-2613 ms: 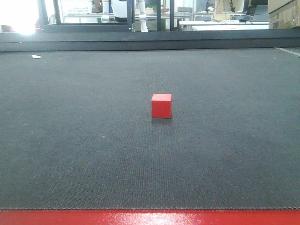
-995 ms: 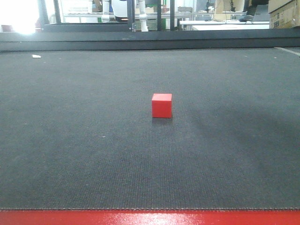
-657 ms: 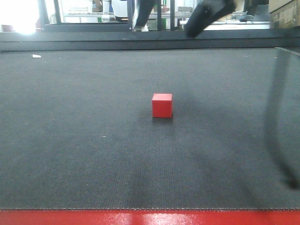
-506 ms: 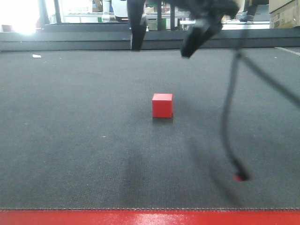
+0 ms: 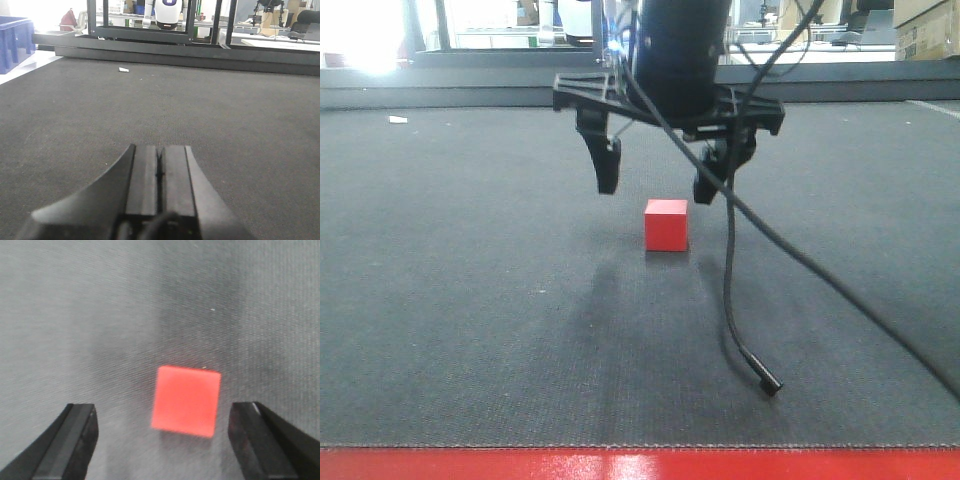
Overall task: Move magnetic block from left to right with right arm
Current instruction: 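Lower the open right gripper over the red cube and close it, then lift the red cube with the right gripper and raise it away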
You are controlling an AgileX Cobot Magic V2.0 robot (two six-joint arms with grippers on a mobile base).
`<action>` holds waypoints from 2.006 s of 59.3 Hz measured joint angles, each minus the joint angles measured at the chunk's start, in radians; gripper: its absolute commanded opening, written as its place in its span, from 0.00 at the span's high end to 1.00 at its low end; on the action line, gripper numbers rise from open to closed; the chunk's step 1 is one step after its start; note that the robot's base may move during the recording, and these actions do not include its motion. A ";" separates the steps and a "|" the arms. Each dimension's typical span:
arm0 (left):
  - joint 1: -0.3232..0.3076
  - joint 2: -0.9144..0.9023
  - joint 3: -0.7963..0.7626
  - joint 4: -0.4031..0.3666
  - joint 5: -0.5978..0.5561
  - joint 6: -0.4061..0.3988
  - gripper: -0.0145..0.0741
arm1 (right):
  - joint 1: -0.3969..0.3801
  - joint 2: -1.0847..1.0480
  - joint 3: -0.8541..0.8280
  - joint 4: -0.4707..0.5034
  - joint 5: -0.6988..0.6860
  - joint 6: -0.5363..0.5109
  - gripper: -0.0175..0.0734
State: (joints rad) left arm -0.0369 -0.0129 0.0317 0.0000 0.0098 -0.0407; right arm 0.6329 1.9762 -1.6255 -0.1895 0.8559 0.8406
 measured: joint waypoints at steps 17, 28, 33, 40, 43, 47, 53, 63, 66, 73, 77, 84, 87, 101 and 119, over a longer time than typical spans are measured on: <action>0.000 0.000 0.000 0.000 0.000 0.000 0.97 | -0.019 0.036 -0.001 -0.040 -0.014 0.002 0.12; 0.000 0.000 0.000 0.000 0.000 0.000 0.97 | -0.021 0.071 -0.001 -0.041 -0.056 0.004 0.18; 0.000 0.000 0.000 0.000 0.000 0.000 0.97 | -0.021 0.079 -0.001 -0.041 -0.058 0.004 0.34; 0.000 0.000 0.000 0.000 0.000 0.000 0.97 | -0.021 0.080 -0.001 -0.041 -0.056 0.004 0.59; 0.000 0.000 0.000 0.000 0.000 0.000 0.97 | -0.021 0.080 -0.001 -0.042 -0.054 0.004 0.63; 0.000 0.000 0.000 0.000 0.000 0.000 0.97 | -0.021 0.080 -0.005 -0.042 -0.045 0.004 0.63; 0.000 0.000 0.000 0.000 0.000 0.000 0.97 | -0.021 0.078 -0.015 -0.042 -0.017 -0.005 0.63; 0.000 0.000 0.000 0.000 0.000 0.000 0.97 | -0.025 0.022 -0.042 -0.042 -0.006 -0.088 0.63; 0.000 0.000 0.000 0.000 0.000 0.000 0.97 | -0.035 -0.011 -0.044 -0.042 -0.006 -0.123 0.63; 0.000 0.000 0.000 0.000 0.000 0.000 0.97 | -0.078 -0.089 -0.051 -0.036 0.016 -0.185 0.63; 0.000 0.000 0.000 0.000 0.000 0.000 0.97 | -0.108 -0.127 -0.049 -0.032 0.034 -0.231 0.63; 0.000 0.000 0.000 0.000 0.000 0.000 0.97 | -0.161 -0.210 -0.004 -0.012 0.046 -0.335 0.63; 0.000 0.000 0.000 0.000 0.000 0.000 0.97 | -0.189 -0.251 0.042 0.004 0.046 -0.381 0.63; 0.000 0.000 0.000 0.000 0.000 0.000 0.97 | -0.288 -0.492 0.340 0.067 -0.034 -0.526 0.63; 0.000 0.000 0.000 0.000 0.000 0.000 0.97 | -0.310 -0.811 0.740 0.075 -0.211 -0.569 0.63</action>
State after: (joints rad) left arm -0.0369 -0.0129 0.0317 0.0000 0.0098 -0.0407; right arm 0.3230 1.1651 -0.8860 -0.1146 0.6445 0.2711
